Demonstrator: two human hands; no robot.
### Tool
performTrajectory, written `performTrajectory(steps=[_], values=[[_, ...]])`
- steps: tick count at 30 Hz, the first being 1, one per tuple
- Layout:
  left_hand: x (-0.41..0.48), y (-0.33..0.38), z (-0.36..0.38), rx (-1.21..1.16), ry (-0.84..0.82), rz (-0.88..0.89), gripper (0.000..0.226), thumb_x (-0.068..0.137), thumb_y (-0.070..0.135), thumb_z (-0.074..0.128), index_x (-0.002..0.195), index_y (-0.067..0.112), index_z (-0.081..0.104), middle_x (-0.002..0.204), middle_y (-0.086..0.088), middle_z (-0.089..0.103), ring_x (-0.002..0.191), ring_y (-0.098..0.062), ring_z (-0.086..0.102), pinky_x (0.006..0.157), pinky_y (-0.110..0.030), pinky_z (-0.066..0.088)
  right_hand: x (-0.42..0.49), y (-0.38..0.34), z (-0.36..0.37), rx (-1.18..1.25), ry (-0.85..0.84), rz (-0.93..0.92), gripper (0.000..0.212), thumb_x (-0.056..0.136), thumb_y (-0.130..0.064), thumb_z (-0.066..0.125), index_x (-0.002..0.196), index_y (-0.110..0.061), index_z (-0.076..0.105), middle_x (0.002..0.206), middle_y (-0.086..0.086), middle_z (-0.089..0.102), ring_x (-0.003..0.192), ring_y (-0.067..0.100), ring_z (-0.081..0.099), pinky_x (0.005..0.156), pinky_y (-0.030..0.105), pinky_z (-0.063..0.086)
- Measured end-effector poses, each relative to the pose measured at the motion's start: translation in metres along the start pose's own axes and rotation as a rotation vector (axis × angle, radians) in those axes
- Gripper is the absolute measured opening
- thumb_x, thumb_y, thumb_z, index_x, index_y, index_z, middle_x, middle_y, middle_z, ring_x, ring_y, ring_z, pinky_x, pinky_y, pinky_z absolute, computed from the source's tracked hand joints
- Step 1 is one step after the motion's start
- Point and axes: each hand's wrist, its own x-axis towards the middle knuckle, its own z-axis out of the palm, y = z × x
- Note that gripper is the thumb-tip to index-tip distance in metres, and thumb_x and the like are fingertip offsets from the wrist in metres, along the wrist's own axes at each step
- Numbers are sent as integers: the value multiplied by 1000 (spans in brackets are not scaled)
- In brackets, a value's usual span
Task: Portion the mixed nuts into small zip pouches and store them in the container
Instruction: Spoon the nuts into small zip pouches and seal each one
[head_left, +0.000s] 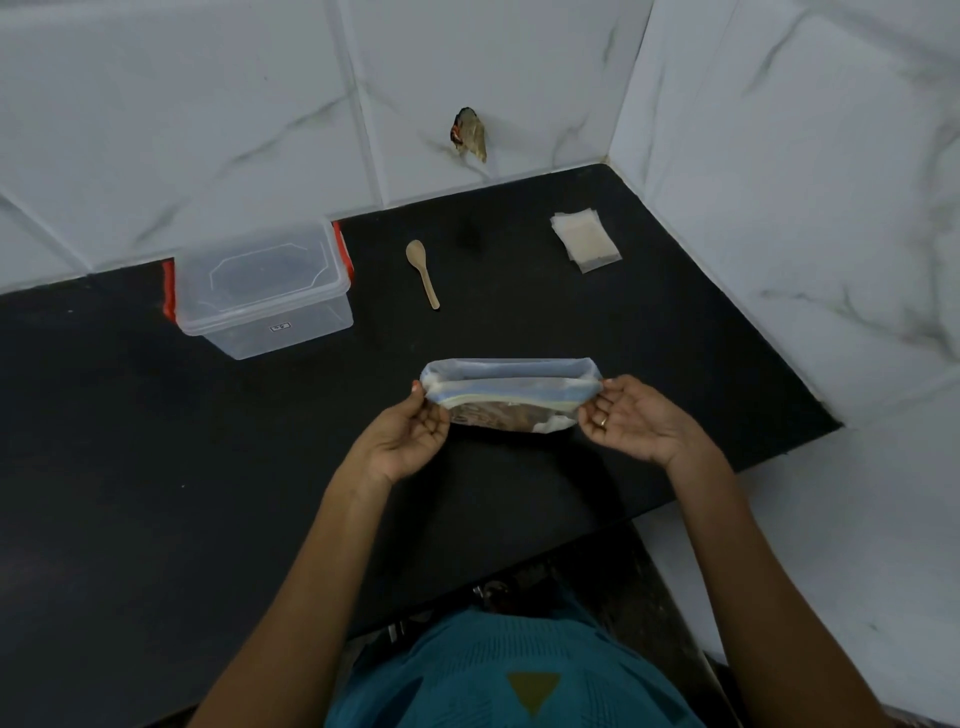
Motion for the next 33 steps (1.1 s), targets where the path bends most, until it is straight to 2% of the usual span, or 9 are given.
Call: performTrajectory(steps=[3,8,12,17,20,24,27,30,33], values=[[-4,0,2,78,-33,15,15,93,20,49,90,9,59,86,-6,59,80,-13,57,74,-23,48,0,1,2,36,30,-25,13,73,-10,51,84,-9,57,85,5,58,83,15,54,72,29,43],[-7,3,5,311,50,10,20,84,21,62,100,10,60,90,-6,59,81,-14,54,68,-23,45,-4,-3,2,-166,102,-21,21,84,-27,57,98,-12,61,92,2,57,84,13,51,69,25,42],[-8,4,8,359,122,-4,21,83,6,60,103,13,57,100,-10,57,85,-17,54,68,-25,47,-3,-1,7,-246,203,-21,23,80,-16,64,102,-12,58,90,4,52,76,11,47,61,22,42],[-12,4,10,336,39,-24,25,86,-7,48,94,14,57,95,-10,56,83,-18,55,78,-31,47,-3,-1,13,-279,208,-59,17,82,-1,57,92,-14,56,94,8,52,82,14,51,63,23,45],[-13,5,8,242,-41,-47,27,88,-10,43,99,11,57,99,-15,57,99,-24,57,81,-40,52,-6,-3,12,-222,175,-68,23,84,7,50,94,-14,55,96,11,52,89,17,53,70,29,49],[-14,2,7,131,-96,-44,27,90,-10,39,97,8,58,99,-17,59,103,-27,57,69,-31,54,-11,-4,8,-274,130,-82,29,84,9,48,105,-10,57,105,14,57,96,20,57,75,31,51],[-13,1,7,104,-90,-42,26,90,-8,39,98,9,58,98,-16,59,105,-25,55,74,-32,55,-14,-6,5,-409,124,-63,31,85,6,51,110,-12,56,107,12,60,95,22,61,75,33,52],[-12,3,4,151,-63,-61,22,88,-4,46,101,10,57,97,-14,61,97,-24,59,92,-40,47,-13,-4,6,-337,85,-74,28,87,10,46,104,-9,57,103,13,60,91,21,61,68,32,57],[-12,7,0,118,-65,-84,18,82,1,54,99,6,57,95,-12,62,94,-22,60,76,-41,55,-8,0,3,-101,24,-58,25,88,12,40,95,-5,57,93,14,62,78,21,67,60,29,58]])
